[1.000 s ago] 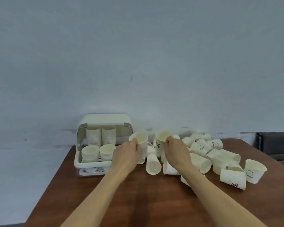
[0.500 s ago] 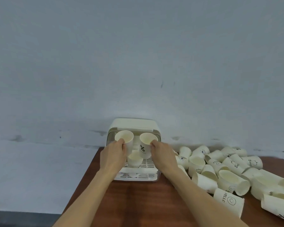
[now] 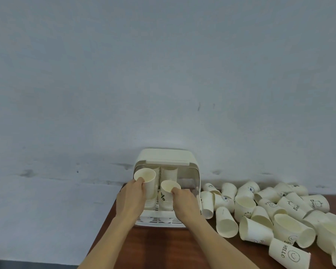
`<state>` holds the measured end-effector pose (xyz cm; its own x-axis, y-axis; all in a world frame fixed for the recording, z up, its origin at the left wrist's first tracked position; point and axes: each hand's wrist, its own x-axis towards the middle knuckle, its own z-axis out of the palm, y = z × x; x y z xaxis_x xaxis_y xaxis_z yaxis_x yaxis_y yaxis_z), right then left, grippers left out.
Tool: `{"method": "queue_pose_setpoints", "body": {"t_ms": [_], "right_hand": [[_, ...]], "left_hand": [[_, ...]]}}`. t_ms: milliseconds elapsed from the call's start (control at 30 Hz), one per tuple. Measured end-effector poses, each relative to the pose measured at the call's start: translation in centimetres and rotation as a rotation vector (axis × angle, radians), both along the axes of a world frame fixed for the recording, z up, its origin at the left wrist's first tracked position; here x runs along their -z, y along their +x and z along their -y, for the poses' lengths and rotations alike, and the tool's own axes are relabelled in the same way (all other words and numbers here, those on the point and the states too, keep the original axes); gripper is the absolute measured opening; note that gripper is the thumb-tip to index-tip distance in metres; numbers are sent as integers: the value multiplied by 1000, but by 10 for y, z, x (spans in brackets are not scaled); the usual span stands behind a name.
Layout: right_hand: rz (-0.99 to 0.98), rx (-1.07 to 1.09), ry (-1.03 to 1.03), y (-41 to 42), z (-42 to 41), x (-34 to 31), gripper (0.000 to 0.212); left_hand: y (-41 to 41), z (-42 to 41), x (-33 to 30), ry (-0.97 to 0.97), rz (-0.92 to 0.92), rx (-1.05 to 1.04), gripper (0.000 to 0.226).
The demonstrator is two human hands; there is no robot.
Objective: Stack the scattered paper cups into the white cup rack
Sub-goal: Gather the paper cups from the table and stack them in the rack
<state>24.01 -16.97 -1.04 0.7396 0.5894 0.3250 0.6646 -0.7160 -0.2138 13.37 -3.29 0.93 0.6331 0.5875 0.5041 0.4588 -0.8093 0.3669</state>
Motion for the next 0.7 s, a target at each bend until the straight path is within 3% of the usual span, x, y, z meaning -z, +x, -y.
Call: {"method": "queue_pose_setpoints", "body": {"t_ms": [333,533,700], "right_hand": [[-4,-12,-98,-7,-4,25,32],[20,3,-56,-8,-3,39,65],[-15,-53,-60,-10,3,40,78]], "left_hand": [[10,-7,18,28,-17,19,26],[13,-4,34,-31,5,38,29],[12,3,45,-65,-144,60,34]]}}
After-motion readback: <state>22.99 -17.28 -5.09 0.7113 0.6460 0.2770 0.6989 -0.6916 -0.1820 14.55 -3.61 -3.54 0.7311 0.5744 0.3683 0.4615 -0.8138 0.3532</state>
